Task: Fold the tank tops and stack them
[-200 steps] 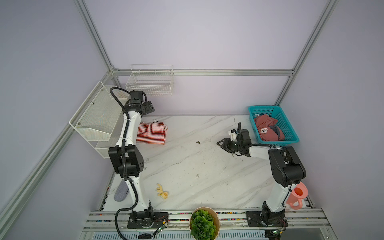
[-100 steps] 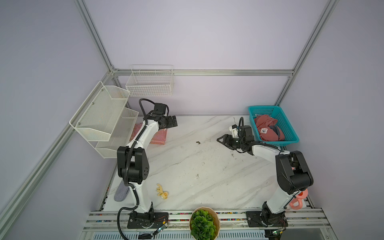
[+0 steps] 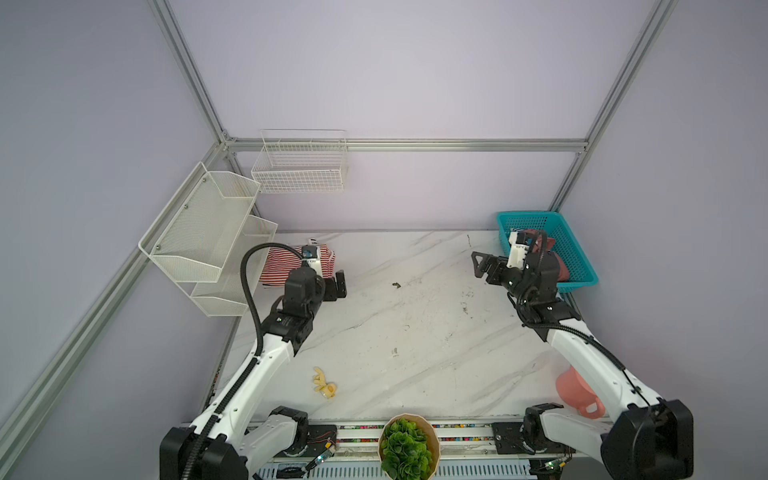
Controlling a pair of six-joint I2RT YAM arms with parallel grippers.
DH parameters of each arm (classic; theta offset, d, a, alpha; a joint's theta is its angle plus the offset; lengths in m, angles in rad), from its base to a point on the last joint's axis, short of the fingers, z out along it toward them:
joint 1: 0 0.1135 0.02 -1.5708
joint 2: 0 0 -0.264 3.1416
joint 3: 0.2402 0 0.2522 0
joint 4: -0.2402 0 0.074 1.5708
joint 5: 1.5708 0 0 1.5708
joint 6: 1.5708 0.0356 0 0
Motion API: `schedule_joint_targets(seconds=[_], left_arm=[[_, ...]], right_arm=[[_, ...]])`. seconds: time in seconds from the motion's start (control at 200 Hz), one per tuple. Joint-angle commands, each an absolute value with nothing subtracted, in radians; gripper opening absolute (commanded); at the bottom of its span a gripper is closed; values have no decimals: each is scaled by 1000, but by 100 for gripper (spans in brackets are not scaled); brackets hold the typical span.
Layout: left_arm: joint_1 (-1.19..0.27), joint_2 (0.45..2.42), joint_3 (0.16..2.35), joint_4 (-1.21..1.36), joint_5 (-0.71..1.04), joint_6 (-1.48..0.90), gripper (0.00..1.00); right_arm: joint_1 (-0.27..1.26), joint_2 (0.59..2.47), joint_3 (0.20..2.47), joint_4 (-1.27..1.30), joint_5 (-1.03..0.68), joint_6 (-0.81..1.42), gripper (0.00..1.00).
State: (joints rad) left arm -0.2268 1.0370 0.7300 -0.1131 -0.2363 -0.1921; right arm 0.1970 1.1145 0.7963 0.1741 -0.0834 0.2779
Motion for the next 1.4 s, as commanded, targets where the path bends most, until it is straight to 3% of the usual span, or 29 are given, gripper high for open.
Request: schedule_joint_targets(seconds=[0.0, 0.09, 0.28, 0.525, 0.885, 0.98, 1.095, 1.395], left_arm=[[-214, 1037, 543, 177, -427, -111, 100], [-207, 1097, 487, 252, -506, -123, 100], [-164, 1296, 444, 430, -502, -78, 100], [-75, 1390, 468, 551, -404, -80, 100], [7, 1518, 429, 796, -281, -65, 100], [11, 1570, 354, 991, -239, -46, 100], [11, 1562, 357, 970, -248, -54, 99], [8, 1568, 371, 957, -236, -30, 100]], right_arm=[[191, 1079, 646, 371, 306, 145, 97], [170, 1102, 559, 529, 309, 75, 97], [124, 1317, 488, 789, 236, 34, 97], [68, 1575, 446, 1123, 144, 51, 97], [25, 1745, 458, 1316, 27, -9, 97], [22, 1792, 408, 1467, -12, -13, 97], [11, 1785, 422, 1418, -58, -13, 97], [48, 1772, 465, 1317, 43, -45, 97]])
